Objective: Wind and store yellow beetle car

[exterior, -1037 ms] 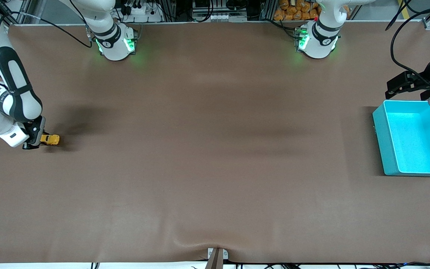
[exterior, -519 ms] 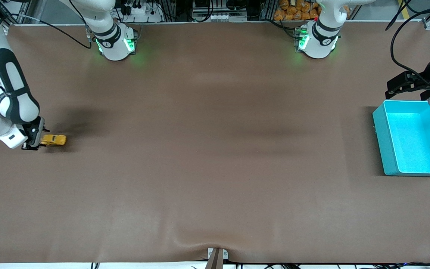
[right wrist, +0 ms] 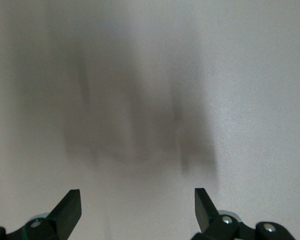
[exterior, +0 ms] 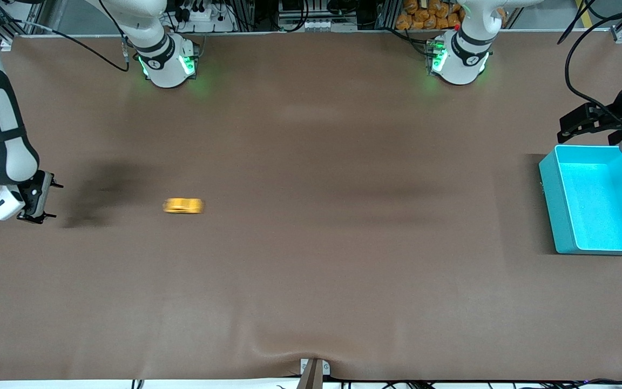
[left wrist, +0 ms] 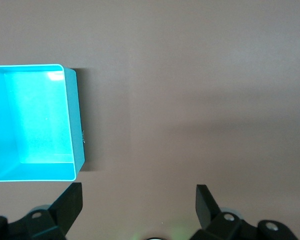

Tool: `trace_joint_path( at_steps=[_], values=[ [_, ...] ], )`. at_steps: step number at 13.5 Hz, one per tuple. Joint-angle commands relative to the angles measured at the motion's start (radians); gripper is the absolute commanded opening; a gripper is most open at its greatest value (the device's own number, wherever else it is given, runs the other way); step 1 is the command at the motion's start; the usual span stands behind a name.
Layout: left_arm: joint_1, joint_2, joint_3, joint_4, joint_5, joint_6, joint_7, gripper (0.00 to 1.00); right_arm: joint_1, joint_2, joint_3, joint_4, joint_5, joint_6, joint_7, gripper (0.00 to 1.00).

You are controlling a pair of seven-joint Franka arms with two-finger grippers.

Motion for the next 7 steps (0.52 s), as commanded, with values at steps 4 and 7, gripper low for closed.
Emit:
trace_joint_path(
  at_steps=[4, 7],
  values=[
    [0.003, -0.014, 0.001, -0.005, 0.018, -0.028, -0.050, 1.00, -0.006, 0.004, 0.013, 0.096, 0.032, -0.131, 0.062, 1.00],
    [0.003, -0.014, -0.001, -0.008, 0.019, -0.029, -0.076, 1.00, -0.005, 0.004, 0.015, 0.104, 0.039, -0.134, 0.075, 1.00]
  ],
)
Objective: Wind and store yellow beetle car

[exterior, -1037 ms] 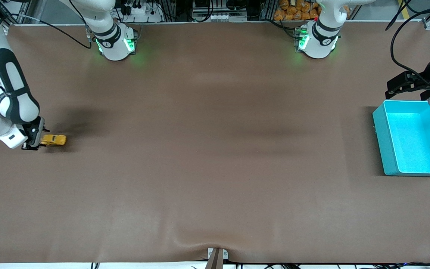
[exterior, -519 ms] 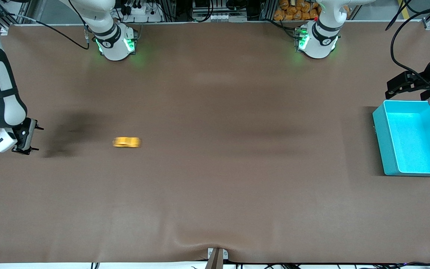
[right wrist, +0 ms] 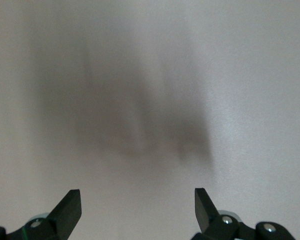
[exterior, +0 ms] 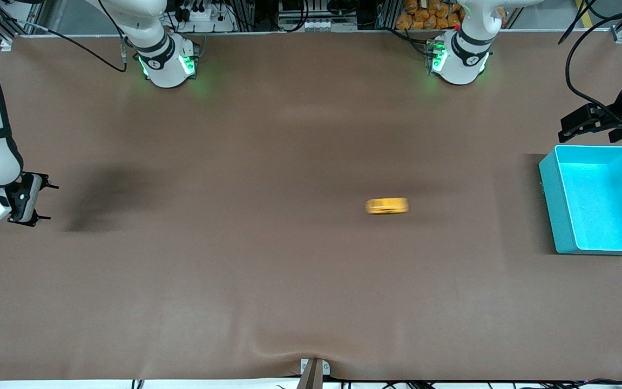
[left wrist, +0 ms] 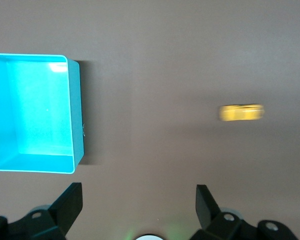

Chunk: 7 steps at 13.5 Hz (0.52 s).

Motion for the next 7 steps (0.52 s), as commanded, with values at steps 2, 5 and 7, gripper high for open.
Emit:
trace_joint_path(
  at_steps=[2, 5, 7],
  values=[
    [0.003, -0.014, -0.005, -0.020, 0.014, -0.014, -0.042, 1.00, -0.004, 0.004, 0.008, 0.024, 0.012, -0.022, 0.026, 1.00],
    [0.003, -0.012, -0.005, -0.033, 0.014, -0.014, -0.068, 1.00, -0.001, 0.004, 0.008, 0.054, 0.026, -0.069, 0.043, 1.00],
    [0.004, -0.012, -0.005, -0.059, 0.014, -0.013, -0.078, 1.00, 0.013, 0.004, 0.008, 0.097, 0.066, -0.126, 0.052, 1.00]
  ],
)
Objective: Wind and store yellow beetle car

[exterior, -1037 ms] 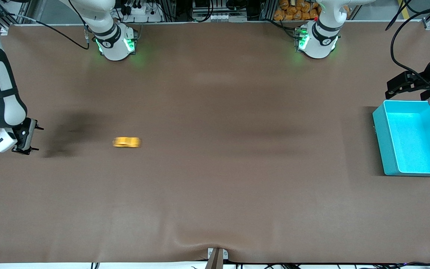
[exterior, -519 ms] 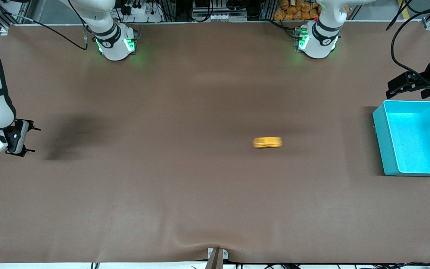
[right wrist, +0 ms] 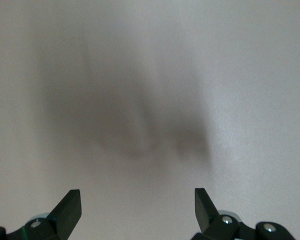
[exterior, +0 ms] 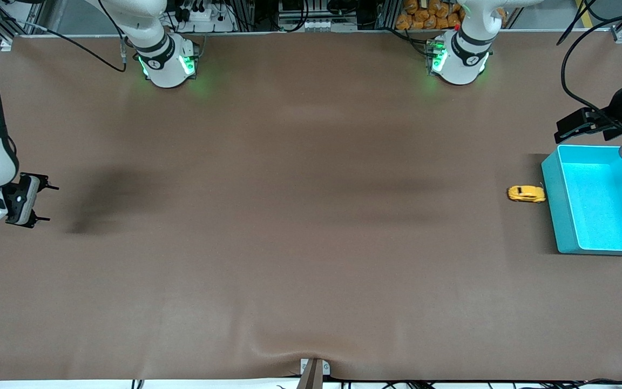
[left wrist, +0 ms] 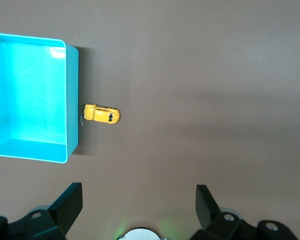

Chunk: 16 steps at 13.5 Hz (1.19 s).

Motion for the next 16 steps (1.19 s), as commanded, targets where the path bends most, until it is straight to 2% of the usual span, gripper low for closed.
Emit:
trace_joint_path(
  at_steps=[1, 4, 7, 13, 16],
  values=[
    [0.007, -0.006, -0.004, -0.037, 0.015, -0.004, -0.021, 1.00, 0.022, 0.001, 0.001, 0.079, 0.041, -0.084, 0.054, 1.00],
    [0.067, 0.017, -0.004, -0.112, 0.015, 0.035, -0.089, 1.00, 0.052, -0.022, 0.003, 0.186, 0.043, -0.219, 0.192, 1.00],
    [0.089, 0.020, -0.004, -0.275, 0.023, 0.162, -0.334, 1.00, 0.107, -0.072, 0.003, 0.275, 0.044, -0.310, 0.382, 1.00],
    [0.122, 0.060, -0.004, -0.537, 0.032, 0.523, -0.749, 1.00, 0.226, -0.198, 0.004, 0.312, 0.044, -0.331, 0.744, 1.00],
    [0.155, 0.141, -0.004, -0.576, 0.034, 0.638, -0.847, 1.00, 0.277, -0.290, 0.003, 0.310, 0.041, -0.340, 0.916, 1.00]
  ],
)
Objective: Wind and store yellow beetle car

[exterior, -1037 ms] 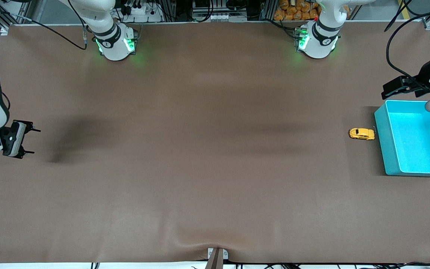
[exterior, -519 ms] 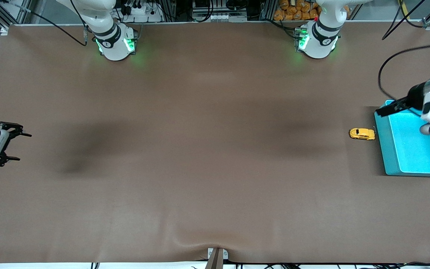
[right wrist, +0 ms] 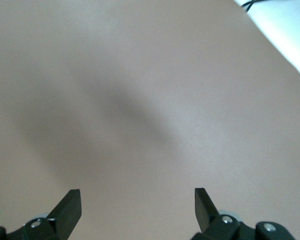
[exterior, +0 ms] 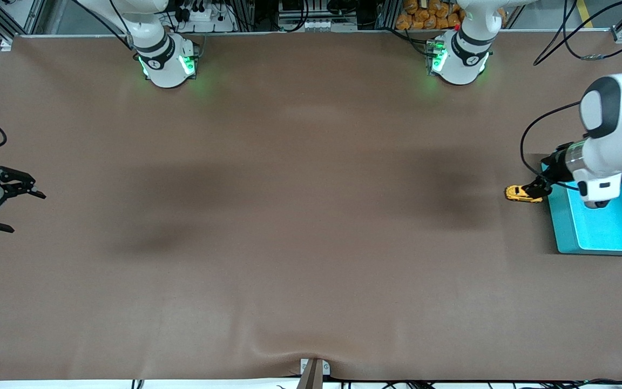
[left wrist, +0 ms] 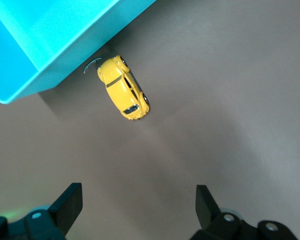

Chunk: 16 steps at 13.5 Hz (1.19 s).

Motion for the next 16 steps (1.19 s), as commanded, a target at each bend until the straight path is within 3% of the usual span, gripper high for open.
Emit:
trace_joint_path(
  at_steps=[1, 7, 13, 16],
  values=[
    [0.031, 0.059, -0.008, -0.021, 0.023, 0.098, -0.079, 1.00, 0.042, -0.099, -0.007, -0.017, 0.005, -0.030, 0.140, 1.00],
    [0.108, 0.146, -0.007, -0.093, 0.026, 0.336, -0.176, 1.00, 0.105, -0.242, 0.019, -0.038, -0.062, -0.119, 0.599, 1.00],
    [0.111, 0.207, 0.001, -0.123, 0.034, 0.409, -0.221, 1.00, 0.171, -0.334, 0.024, -0.066, -0.140, -0.225, 0.881, 1.00],
    [0.138, 0.213, 0.001, -0.141, 0.129, 0.417, -0.253, 1.00, 0.175, -0.372, 0.028, -0.104, -0.139, -0.248, 0.976, 1.00]
  ],
)
